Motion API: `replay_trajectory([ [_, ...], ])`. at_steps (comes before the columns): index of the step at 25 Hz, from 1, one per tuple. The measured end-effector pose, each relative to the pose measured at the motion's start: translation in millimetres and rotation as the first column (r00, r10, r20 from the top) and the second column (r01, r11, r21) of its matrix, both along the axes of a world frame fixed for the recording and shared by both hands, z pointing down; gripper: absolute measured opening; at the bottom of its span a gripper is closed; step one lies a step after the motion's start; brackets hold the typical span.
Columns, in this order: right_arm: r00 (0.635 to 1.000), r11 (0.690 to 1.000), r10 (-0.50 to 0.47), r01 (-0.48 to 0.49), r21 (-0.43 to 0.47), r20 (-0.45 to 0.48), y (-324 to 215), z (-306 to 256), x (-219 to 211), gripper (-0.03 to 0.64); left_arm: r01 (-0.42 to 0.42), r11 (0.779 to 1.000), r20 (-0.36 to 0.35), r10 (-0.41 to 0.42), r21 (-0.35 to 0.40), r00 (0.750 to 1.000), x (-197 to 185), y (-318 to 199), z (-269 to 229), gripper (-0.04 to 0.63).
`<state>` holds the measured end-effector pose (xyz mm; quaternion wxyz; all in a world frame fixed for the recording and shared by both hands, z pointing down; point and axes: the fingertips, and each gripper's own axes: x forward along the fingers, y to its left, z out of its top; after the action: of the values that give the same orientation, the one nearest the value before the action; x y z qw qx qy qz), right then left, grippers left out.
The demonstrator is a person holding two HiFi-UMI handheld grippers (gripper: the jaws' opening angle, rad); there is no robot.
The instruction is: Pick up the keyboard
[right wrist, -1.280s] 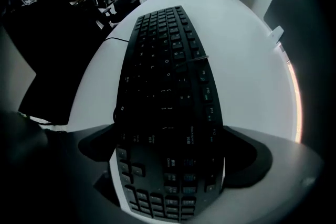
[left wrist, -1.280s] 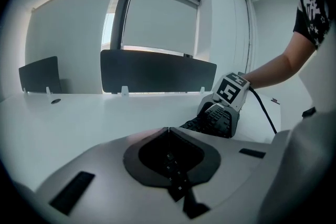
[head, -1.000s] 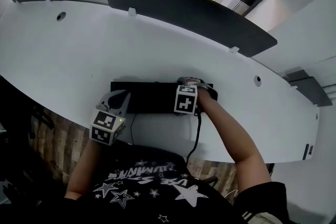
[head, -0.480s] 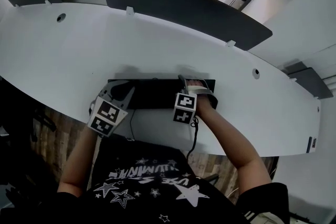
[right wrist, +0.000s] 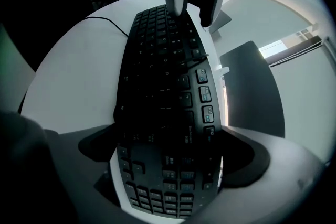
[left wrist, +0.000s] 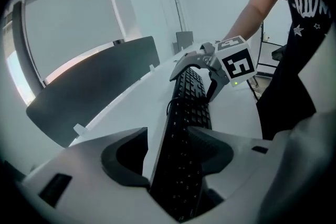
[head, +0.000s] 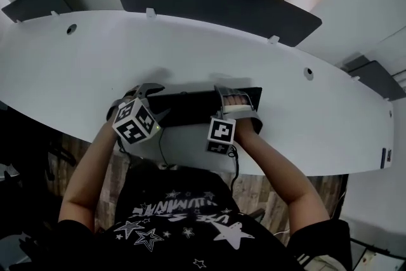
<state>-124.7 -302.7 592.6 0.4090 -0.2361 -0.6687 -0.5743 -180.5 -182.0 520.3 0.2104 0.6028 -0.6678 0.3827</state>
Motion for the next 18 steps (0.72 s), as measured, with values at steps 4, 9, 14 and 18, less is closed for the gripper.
replay_trajectory([
  [4,0.998,1.0,0.015,-0.013,-0.021,0.067,4.4,-6.2,4.7,0.577,-0.086,0.99,-0.051,0.081,-0.109,0.995,11.4,-3.9,15.7,0.225],
  [9,0.991,1.0,-0.005,0.008,-0.018,0.137,6.5,-11.2,7.5,0.577,-0.171,0.968,-0.114,0.152,-0.183,0.982,21.5,-10.7,26.7,0.225],
  [14,0.984,0.999,-0.027,0.031,-0.02,0.174,6.5,-12.7,8.7,0.577,-0.203,0.95,-0.173,0.165,-0.238,0.971,26.4,-15.8,34.4,0.225],
  [18,0.985,0.999,-0.029,0.034,-0.026,0.169,6.0,-12.1,10.6,0.577,-0.205,0.942,-0.197,0.155,-0.266,0.968,27.9,-18.4,35.0,0.225],
])
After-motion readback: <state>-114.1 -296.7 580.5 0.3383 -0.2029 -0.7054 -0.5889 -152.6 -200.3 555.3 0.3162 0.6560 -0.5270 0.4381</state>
